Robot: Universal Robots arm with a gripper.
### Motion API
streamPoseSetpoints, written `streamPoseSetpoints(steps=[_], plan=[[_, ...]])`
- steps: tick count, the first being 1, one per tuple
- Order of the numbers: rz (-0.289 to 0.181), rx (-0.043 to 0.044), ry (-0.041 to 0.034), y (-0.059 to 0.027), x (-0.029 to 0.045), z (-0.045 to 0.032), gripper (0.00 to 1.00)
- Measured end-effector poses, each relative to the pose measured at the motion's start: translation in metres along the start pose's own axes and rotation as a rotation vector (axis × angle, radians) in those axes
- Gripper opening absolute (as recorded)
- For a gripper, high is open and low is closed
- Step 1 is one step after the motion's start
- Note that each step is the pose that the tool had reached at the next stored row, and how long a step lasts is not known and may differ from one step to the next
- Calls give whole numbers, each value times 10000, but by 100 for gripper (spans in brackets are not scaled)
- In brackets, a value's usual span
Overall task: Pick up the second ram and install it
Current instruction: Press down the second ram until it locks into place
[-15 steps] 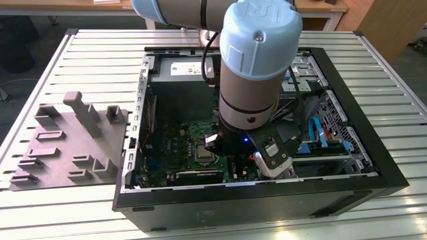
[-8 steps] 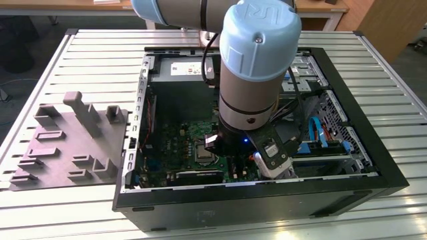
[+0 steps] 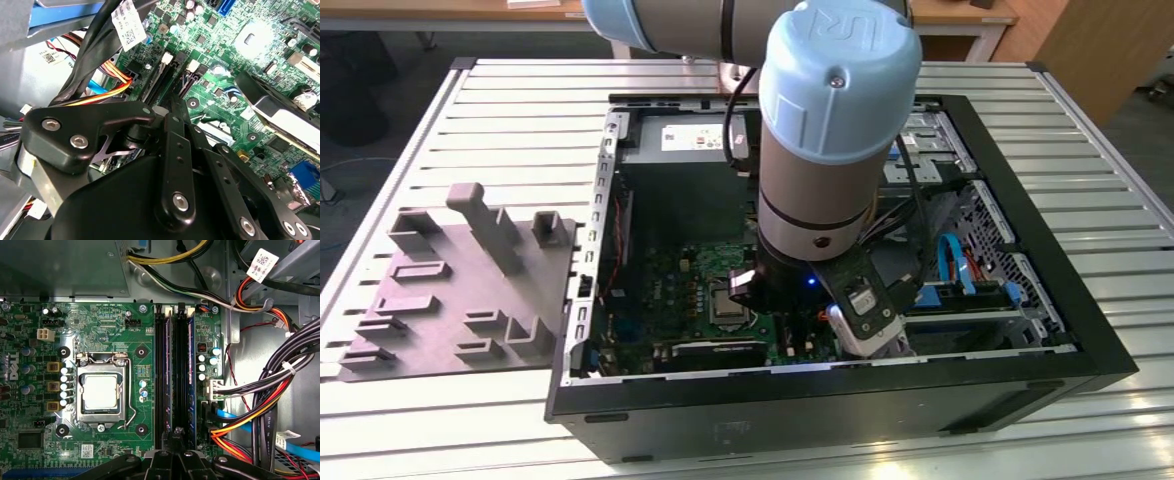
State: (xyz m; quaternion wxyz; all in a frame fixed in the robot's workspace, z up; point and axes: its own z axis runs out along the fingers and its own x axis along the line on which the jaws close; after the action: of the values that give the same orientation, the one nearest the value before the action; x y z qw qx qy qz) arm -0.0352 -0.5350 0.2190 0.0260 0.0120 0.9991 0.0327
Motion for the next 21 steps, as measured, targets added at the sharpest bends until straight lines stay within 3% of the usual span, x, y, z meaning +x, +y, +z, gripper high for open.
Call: streamPoseSetpoints(steps=[16,18,21], plan=[[0,-2,0,-1,1,21,11],[1,-33,-8,4,-1,-8,11],[1,-3,-1,8,-6,-122,11]])
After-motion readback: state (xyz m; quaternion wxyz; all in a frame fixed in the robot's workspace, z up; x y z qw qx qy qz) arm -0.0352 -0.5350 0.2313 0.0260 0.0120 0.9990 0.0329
